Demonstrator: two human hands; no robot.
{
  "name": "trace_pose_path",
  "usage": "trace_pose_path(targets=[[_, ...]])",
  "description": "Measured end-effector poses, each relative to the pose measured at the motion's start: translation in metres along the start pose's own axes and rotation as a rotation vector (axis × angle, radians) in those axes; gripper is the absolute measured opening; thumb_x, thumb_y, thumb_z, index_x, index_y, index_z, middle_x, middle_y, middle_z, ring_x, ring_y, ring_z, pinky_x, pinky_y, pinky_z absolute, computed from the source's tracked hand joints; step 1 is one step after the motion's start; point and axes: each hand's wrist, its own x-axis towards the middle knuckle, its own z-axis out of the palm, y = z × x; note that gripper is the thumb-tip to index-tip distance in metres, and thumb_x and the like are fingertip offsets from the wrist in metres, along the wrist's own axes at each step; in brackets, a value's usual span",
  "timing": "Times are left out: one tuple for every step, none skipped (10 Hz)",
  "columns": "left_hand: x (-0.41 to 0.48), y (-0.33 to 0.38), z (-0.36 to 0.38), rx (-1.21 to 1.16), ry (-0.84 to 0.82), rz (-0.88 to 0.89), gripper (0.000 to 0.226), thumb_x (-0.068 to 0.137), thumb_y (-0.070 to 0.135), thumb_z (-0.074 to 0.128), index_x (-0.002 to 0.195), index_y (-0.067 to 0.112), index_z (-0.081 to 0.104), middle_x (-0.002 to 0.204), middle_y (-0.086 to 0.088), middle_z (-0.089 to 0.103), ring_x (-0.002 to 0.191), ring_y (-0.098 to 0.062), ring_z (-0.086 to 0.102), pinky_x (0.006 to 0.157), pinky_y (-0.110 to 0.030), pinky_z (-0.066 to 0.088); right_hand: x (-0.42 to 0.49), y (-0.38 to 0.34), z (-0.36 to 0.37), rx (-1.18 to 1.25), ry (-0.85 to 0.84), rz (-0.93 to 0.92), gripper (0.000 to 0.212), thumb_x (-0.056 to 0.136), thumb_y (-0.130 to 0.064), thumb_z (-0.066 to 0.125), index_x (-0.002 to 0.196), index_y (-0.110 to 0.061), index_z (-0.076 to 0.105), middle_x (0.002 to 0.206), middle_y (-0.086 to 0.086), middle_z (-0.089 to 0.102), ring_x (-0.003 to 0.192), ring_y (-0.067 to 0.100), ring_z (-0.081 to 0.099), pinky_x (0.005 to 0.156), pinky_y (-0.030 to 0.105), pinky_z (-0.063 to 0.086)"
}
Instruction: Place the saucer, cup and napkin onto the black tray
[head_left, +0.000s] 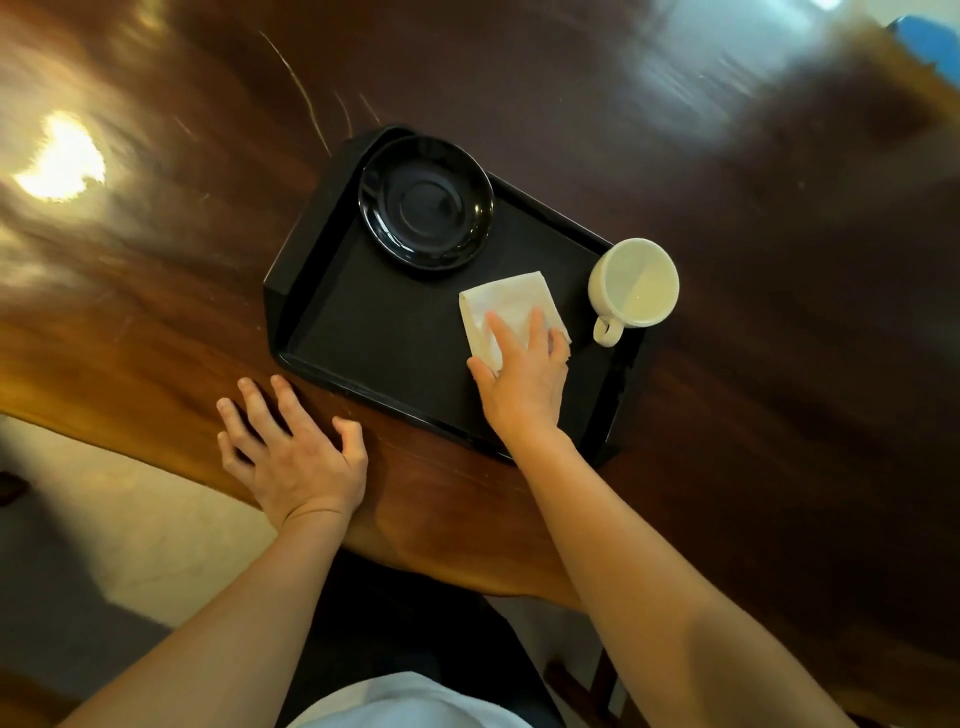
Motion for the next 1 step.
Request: trace_pose_path(targets=[[-0.0045,0.0045,-0.0146,-0.014,-0.077,-0.042,0.077,0.094,0.051,0.048,0.158,0.01,0.03,0.167,-0.02,0.023,0.154,-0.044,0.017,0.121,-0.059,0.014,-0.0088,-0.0038,-0.0137,-0.027,-0.018,-0.025,0.059,0.091,-0.045,0.067,0.142,-0.03,0.042,0.158,0.013,0.028,0.144,0.038,0.02,0.114,0.056,0.028]])
